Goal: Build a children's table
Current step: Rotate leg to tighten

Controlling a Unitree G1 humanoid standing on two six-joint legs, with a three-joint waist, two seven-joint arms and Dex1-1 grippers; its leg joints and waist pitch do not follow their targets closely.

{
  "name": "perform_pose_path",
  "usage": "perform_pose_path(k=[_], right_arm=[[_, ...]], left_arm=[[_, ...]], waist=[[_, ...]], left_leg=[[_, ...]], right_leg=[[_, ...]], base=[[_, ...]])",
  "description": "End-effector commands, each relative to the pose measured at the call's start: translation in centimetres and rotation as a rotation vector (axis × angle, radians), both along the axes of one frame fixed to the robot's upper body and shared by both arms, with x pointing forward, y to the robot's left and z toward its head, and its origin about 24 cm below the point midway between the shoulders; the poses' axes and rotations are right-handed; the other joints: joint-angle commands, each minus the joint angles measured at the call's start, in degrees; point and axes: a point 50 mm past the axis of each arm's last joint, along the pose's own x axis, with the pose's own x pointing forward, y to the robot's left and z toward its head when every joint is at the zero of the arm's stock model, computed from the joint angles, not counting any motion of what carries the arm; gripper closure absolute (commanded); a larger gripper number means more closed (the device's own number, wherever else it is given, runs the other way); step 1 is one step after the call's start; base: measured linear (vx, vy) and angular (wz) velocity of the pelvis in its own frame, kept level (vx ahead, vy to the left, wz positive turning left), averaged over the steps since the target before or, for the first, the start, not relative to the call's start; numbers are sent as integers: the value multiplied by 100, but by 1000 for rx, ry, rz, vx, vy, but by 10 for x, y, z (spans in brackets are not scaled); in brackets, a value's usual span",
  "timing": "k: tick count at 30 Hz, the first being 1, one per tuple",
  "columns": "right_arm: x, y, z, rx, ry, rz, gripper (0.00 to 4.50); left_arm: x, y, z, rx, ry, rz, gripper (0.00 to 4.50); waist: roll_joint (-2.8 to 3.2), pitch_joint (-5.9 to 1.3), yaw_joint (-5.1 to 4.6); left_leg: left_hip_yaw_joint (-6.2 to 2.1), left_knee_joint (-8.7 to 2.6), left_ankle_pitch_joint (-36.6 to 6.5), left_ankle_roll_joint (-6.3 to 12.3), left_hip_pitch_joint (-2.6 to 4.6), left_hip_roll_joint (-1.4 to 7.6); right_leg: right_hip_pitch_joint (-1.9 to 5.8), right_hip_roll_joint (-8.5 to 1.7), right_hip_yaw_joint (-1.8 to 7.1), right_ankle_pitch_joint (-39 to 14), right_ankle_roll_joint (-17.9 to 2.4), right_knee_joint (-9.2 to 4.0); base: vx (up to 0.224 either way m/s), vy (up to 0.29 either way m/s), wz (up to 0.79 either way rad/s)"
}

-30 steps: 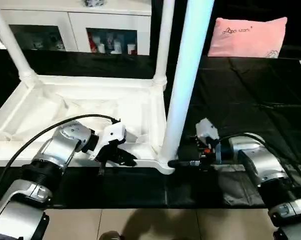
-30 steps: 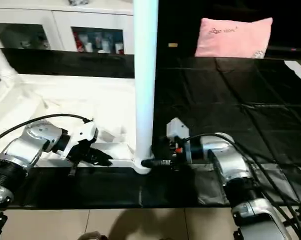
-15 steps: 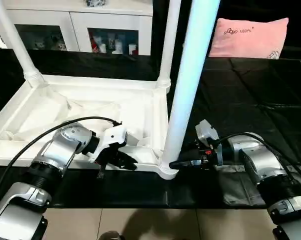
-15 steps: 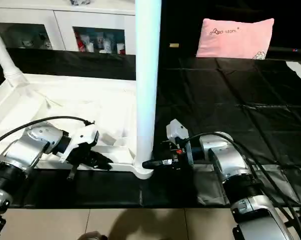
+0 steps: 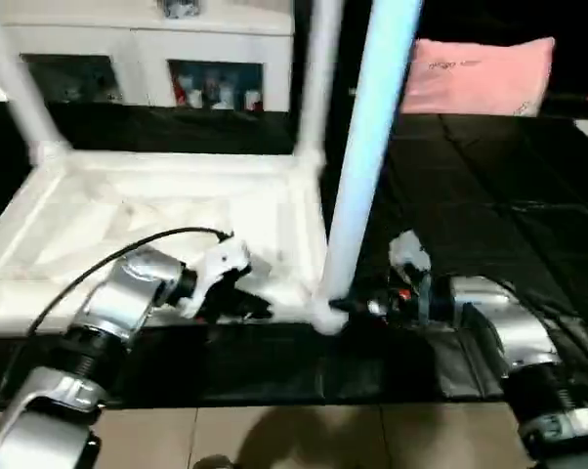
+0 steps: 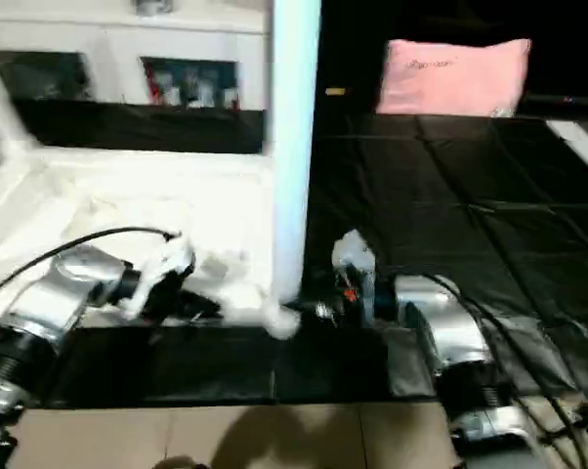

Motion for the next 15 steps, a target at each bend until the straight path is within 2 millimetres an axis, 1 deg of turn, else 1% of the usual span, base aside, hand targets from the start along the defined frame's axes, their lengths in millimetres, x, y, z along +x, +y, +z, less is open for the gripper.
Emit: perform_pose_path(k=[1,2,3,4,5,6,7,8,9,10,11,12,13,14,15], right_arm=[[0,28,-17,-5,96,-88,247],[3,34,-19,-3,113,-147,247],[6,41,-21,-3,133,-206,247],[9,49,-22,-2,150,-271,247],[11,56,-23,1,168,-313,247],[14,65,-23,0,176,-353,247],[17,73,-23,-7,181,-391,247],[17,74,-23,-9,180,-395,247],[23,86,-23,-38,175,-446,247],[23,87,-22,-43,169,-449,247],[27,92,-20,-69,122,-465,247],[28,93,-18,-66,102,-468,247],[29,93,-16,-39,101,-469,247],[29,93,-14,-19,101,-471,247],[30,90,-11,10,92,-474,194]], left_arm=[[10,-25,4,-34,-31,94,450],[12,-30,5,-34,-42,123,450],[15,-35,6,-36,-55,151,450],[20,-42,8,-49,-74,200,450],[23,-47,10,-60,-85,230,450],[27,-53,12,-71,-98,265,450],[30,-59,14,-81,-111,300,450],[30,-59,14,-82,-112,302,450],[33,-68,16,-86,-125,325,450],[33,-68,16,-86,-126,326,450],[34,-72,17,-76,-134,316,450],[33,-73,17,-70,-136,303,450],[33,-73,18,-66,-136,293,450],[32,-73,17,-57,-140,287,450],[32,-71,17,-35,-151,269,450]], waist=[[-30,-275,-55],[-22,-278,-66],[-36,-274,-121],[-35,-291,-139],[-22,-285,-165],[14,-310,-184],[11,-316,-213],[8,-309,-225],[17,-317,-233],[15,-316,-257],[14,-317,-255],[1,-323,-258],[11,-325,-253],[4,-326,-251],[6,-339,-240]], left_leg=[[-100,-465,-1689,-27,26,185],[-108,-460,-1748,-43,44,179],[-115,-454,-1806,-70,44,159],[-127,-437,-1821,-74,68,146],[-121,-436,-1802,-77,69,147],[-137,-435,-1777,-91,65,145],[-129,-439,-1734,-81,37,145],[-125,-443,-1749,-72,32,139],[-126,-446,-1786,-75,37,145],[-128,-444,-1840,-75,38,133],[-125,-440,-1840,-66,43,138],[-117,-437,-1816,-51,43,142],[-113,-447,-1733,-3,20,153],[-105,-448,-1694,22,18,152],[-99,-451,-1571,52,16,161]], right_leg=[[209,-501,252,-3063,-646,-608],[194,-508,241,-3181,-617,-624],[189,-496,233,-3372,-532,-647],[175,-517,219,-3519,-461,-684],[158,-512,229,-3491,-472,-683],[174,-510,220,-3374,-500,-672],[169,-483,227,-3148,-534,-653],[163,-476,229,-3097,-553,-656],[159,-477,232,-2979,-601,-639],[164,-473,228,-2950,-627,-643],[160,-478,236,-2914,-636,-640],[153,-480,246,-2849,-652,-638],[174,-484,267,-2605,-713,-611],[181,-475,273,-2507,-726,-607],[196,-468,286,-2234,-785,-578]], base=[[0,0,0],[0,0,0],[0,0,0],[0,0,0],[0,0,0],[0,0,0],[0,0,0],[0,0,0],[0,0,0],[0,0,0],[0,0,0],[0,0,0],[0,0,0],[0,0,0],[0,0,0]])
